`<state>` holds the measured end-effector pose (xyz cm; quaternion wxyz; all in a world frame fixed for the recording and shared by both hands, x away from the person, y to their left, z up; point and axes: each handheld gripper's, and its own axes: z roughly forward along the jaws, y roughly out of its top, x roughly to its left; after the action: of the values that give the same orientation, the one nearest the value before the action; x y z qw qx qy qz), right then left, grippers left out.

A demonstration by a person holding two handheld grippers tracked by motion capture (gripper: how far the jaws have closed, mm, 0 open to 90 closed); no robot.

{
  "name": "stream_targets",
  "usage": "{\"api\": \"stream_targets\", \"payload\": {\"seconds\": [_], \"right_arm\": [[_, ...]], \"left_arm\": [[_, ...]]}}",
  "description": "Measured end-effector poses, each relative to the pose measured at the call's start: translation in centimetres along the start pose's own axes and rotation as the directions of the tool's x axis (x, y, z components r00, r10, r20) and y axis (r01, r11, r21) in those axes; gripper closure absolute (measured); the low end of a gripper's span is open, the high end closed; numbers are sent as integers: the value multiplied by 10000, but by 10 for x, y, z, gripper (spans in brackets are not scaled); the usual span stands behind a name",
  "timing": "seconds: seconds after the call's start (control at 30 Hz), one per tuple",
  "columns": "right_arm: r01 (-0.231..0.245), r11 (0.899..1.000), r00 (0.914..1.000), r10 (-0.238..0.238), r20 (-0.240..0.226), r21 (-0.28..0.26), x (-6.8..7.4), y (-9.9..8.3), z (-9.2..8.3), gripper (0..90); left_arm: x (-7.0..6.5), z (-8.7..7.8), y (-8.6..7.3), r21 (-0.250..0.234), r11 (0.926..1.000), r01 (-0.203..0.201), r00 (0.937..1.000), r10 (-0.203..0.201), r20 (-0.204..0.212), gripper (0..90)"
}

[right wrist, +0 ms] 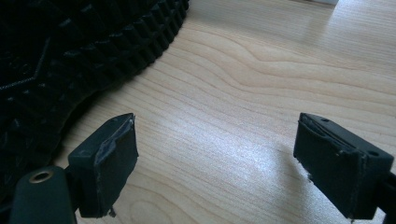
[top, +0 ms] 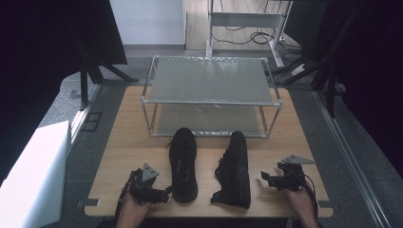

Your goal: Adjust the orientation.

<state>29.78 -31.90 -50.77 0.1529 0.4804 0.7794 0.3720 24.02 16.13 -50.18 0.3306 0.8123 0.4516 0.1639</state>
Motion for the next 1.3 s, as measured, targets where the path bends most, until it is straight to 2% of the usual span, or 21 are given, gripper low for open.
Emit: {"api": "stream_targets", "payload": {"seconds": [0.3, 0.37, 0.43, 0.53, 0.57, 0.6, 0.63, 0.67, 0.7, 0.83, 0.9, 0.97, 1.07, 1.3], "right_arm": [[17, 10000, 10000, -17, -15, 22, 0, 0, 1, 136], [-13, 10000, 10000, 13, -19, 14, 0, 0, 0, 136], [-20, 10000, 10000, 20, -23, -27, -1, 0, 0, 136], [-1, 10000, 10000, 1, -47, -78, -1, 0, 0, 137], [40, 10000, 10000, -40, -71, -91, 0, 0, 0, 137], [73, 9999, 9999, -74, -97, -101, 0, 0, 0, 137], [62, 9999, 9999, -63, -121, -111, 0, 0, -1, 136], [56, 9999, 9999, -58, -135, -146, 0, 0, -1, 135], [40, 9999, 9999, -42, -159, -157, 0, 1, -1, 134], [-68, 9998, 9998, 64, -199, -206, -1, 1, -3, 117], [-162, 9996, 9997, 158, -181, -209, -1, 3, -4, 41], [-103, 9999, 9999, 101, -126, -102, 0, 5, -5, 0], [-1, 10000, 10000, 0, -84, -93, 2, 7, -7, 0], [434, 9981, 9990, -440, -124, -441, 17, 29, -20, 0]], "left_arm": [[-15, 12, 10, -206, 9994, -264, 9986, 273, 452, 0], [-15, 12, 11, -201, 9992, -332, 9988, 339, 364, 0], [-11, 10, 11, -251, 9994, -230, 9995, 235, 213, 0], [3, 1, 7, -348, 9992, 204, 9991, -217, -371, 0], [3, 1, 7, -348, 9992, 204, 9991, -217, -371, 0], [7, 0, 5, -358, 9990, 285, 9978, -306, -594, 0], [13, -2, 2, -255, 9991, 351, 9928, -378, -1135, 0], [13, -2, 2, -255, 9991, 351, 9928, -378, -1135, 0], [20, -2, -1, -183, 9988, 444, 9878, -466, -1487, 0], [29, -2, -4, -299, 9960, 840, 9849, -875, -1491, 0], [33, -2, -5, -376, 9941, 1015, 9824, -1061, -1537, 0], [34, -2, -6, -357, 9940, 1038, 9827, -1081, -1505, 0], [33, -1, -6, -298, 9948, 973, 9831, -1007, -1528, 0], [35, 0, -8, -293, 9931, 1140, 9827, -1170, -1434, 0]]}}
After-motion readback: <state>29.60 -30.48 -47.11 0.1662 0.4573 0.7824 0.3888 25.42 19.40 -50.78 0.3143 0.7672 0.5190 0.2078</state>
